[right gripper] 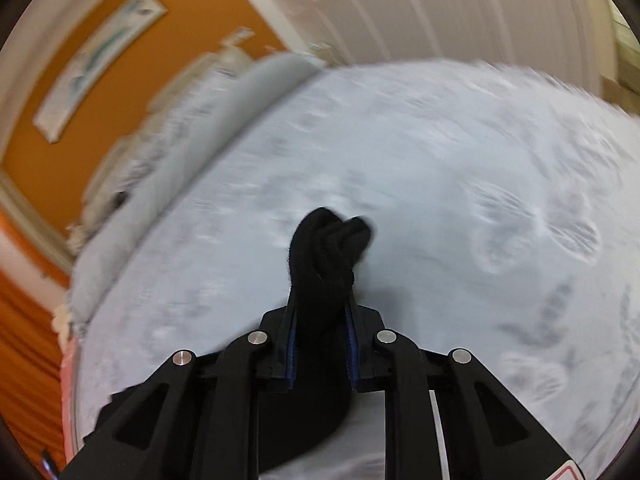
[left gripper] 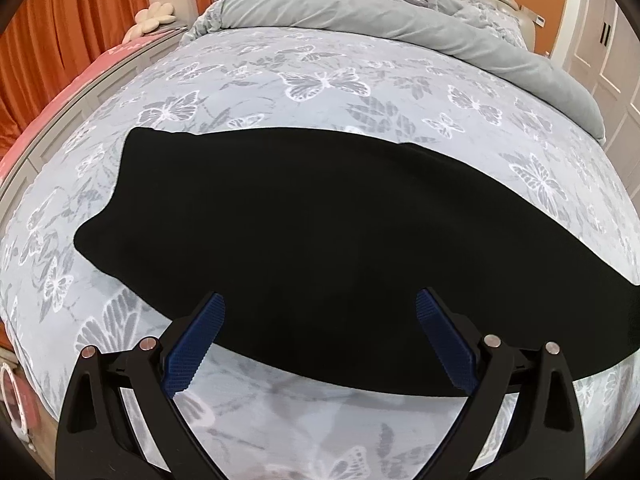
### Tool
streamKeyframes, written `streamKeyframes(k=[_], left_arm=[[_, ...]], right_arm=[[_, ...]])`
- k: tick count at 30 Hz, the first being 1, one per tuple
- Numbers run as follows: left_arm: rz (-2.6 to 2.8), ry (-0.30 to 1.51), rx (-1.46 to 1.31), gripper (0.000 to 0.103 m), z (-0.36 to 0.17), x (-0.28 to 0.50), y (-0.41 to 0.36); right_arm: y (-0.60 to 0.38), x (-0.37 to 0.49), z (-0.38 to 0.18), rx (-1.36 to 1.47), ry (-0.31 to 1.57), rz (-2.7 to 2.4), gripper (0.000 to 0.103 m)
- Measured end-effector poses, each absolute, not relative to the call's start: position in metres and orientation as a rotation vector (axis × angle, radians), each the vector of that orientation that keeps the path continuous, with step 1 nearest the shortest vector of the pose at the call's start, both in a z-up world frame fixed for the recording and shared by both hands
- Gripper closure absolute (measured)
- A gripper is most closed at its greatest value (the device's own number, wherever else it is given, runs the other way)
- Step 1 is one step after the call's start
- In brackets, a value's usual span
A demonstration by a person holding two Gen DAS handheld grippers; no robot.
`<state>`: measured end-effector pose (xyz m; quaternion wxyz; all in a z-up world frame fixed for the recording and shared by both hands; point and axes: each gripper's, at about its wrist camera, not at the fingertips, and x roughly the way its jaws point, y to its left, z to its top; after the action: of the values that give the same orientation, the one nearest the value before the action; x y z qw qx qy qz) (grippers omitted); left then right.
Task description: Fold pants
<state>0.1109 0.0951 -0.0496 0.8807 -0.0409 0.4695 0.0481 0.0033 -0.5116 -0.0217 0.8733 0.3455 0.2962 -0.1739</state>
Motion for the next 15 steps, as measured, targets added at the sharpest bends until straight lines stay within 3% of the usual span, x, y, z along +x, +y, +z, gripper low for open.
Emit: streamKeyframes(k=[7, 15], left_arm=[[0.123, 0.97, -0.128, 0.008, -0.044, 0.106, 0.123], [0.154, 0.964, -0.171, 0.008, -0.04, 0.099, 0.158]], right_arm=[[-0.407, 0.047, 0.016, 0.6, 0.608, -0.118, 0.085], [-0.282, 0.094, 0.013, 0.488, 0.686, 0.089, 0.085]])
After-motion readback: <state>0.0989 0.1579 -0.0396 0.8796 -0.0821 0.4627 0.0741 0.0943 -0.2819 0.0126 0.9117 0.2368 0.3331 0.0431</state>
